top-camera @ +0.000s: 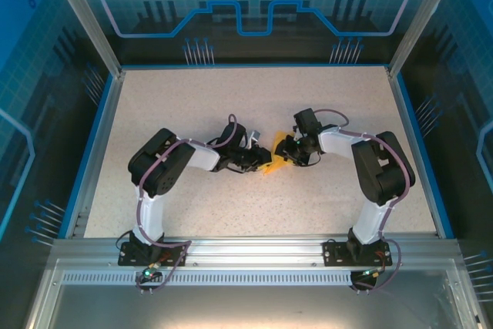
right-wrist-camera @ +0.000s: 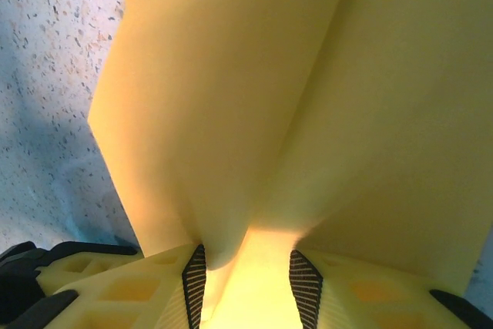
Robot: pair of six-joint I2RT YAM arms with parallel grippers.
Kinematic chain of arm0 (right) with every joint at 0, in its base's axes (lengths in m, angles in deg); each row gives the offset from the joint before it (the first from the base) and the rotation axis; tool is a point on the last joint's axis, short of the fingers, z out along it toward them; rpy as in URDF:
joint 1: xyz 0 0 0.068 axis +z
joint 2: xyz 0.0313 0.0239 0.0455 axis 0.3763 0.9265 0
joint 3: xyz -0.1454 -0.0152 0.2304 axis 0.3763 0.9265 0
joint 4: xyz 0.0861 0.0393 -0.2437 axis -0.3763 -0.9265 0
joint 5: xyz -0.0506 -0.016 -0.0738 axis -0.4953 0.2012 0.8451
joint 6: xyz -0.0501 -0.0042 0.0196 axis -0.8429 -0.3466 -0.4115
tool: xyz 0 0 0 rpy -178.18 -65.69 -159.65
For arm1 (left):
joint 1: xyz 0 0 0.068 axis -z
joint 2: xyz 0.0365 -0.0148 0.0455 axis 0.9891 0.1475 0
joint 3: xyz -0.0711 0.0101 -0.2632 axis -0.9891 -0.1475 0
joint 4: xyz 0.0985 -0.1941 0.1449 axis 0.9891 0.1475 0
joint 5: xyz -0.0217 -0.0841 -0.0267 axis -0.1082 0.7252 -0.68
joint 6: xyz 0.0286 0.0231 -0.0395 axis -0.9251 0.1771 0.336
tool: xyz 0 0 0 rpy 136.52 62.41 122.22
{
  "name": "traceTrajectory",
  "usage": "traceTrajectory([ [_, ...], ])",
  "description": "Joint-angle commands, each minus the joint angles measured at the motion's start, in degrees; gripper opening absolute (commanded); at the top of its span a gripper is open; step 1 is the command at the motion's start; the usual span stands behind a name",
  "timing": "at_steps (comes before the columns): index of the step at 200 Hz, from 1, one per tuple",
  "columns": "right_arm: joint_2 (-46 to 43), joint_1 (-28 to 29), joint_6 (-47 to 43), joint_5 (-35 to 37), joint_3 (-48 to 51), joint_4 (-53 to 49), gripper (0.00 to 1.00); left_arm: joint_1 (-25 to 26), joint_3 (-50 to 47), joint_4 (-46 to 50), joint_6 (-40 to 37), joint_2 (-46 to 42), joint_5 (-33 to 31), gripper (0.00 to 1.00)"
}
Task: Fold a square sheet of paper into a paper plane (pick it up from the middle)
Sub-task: Fourth fold the wing at the center of the table.
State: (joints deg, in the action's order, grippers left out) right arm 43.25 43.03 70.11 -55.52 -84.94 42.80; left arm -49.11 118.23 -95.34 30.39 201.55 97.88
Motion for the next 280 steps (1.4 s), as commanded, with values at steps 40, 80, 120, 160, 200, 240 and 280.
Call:
traceTrajectory([
  [40,4.2,-0.98,1.28,2.97,3.09,-3.55,0.38,-0.66,3.69,3.95,-1.12,3.55,-0.13,0.38],
  [80,3.49,-1.11,1.75,1.77,4.35,-1.27,0.37,-0.9,5.49,6.23,-3.77,4.29,-0.53,0.31],
  [120,1.77,-1.33,2.0,0.84,5.82,1.29,0.37,-1.01,7.01,8.39,-6.29,4.29,0.36,0.3],
  [160,0.62,-1.42,1.6,0.98,6.05,0.78,0.37,-1.48,7.11,6.38,-6.92,4.14,5.54,0.24],
  [200,0.84,-1.5,1.53,1.4,5.82,-0.33,0.37,-2.03,7.9,7.47,-8.63,4.04,7.81,0.22],
  [240,1.05,-1.52,1.41,2.05,5.45,-1.58,0.37,-2.01,8.07,9.15,-10.51,2.97,8.12,0.21],
  [280,1.14,-1.55,1.39,2.32,5.43,-1.96,0.37,-1.91,8.83,14.07,-14.23,1.79,3.07,0.27],
])
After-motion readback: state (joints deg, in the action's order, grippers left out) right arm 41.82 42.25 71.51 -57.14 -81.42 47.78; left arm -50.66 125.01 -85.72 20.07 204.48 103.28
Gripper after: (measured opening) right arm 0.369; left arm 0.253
